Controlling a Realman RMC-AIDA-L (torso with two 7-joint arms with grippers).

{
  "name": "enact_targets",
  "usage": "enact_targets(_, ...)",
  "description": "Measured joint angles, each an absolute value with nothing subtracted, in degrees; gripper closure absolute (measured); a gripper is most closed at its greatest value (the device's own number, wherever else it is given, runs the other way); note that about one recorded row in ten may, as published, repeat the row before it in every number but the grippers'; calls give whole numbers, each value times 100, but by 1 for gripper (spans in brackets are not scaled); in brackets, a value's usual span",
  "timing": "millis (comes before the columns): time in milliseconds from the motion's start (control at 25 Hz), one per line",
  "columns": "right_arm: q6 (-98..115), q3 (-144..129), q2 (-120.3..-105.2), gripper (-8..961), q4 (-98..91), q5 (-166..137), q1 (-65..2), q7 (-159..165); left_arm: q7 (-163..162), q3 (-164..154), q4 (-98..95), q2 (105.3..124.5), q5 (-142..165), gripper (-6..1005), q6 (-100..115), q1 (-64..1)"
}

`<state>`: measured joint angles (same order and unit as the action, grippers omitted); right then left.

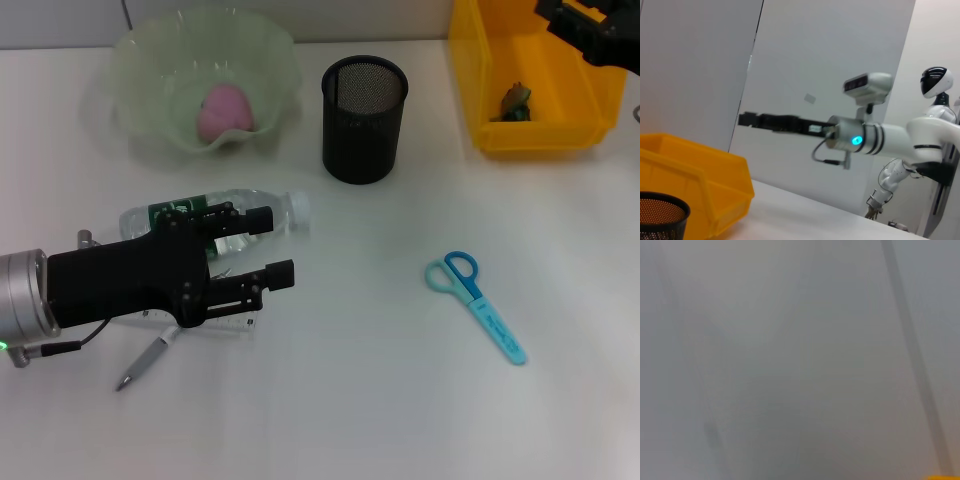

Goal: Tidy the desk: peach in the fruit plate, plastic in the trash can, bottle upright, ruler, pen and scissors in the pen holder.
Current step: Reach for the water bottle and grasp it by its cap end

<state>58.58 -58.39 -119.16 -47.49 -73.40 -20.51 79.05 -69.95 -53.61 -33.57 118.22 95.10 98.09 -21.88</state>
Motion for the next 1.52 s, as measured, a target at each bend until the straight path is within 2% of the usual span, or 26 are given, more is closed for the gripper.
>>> enact_targets(80,6263,-5849,-11908,329,-5224,-7846,-1939,8637,-7001,-5361,-3358,11821,9510,296,9809,-2188)
enact_targets(240,6915,-5815,-11904,329,-6246,-9539,-1903,10448,-7004,-5362,-3358,11822,9510,296,9808,-2181)
enact_targets(560,8679,-5826,-11902,328,-7432,-12534,-2561,13253,-7001,-5375,-3358,11821,9510,296,9808,-2192)
enact_targets(1120,10518,-5920,-11901,328,-7855,-14947,-3778,15050,-7028,-5405,-3358,11825,9510,296,9808,-2219)
enact_targets(1520,10594,-6825,-11910,329,-7582,-15278,-3999,15522,-7032,-5405,-3356,11839,9510,296,9822,-2175)
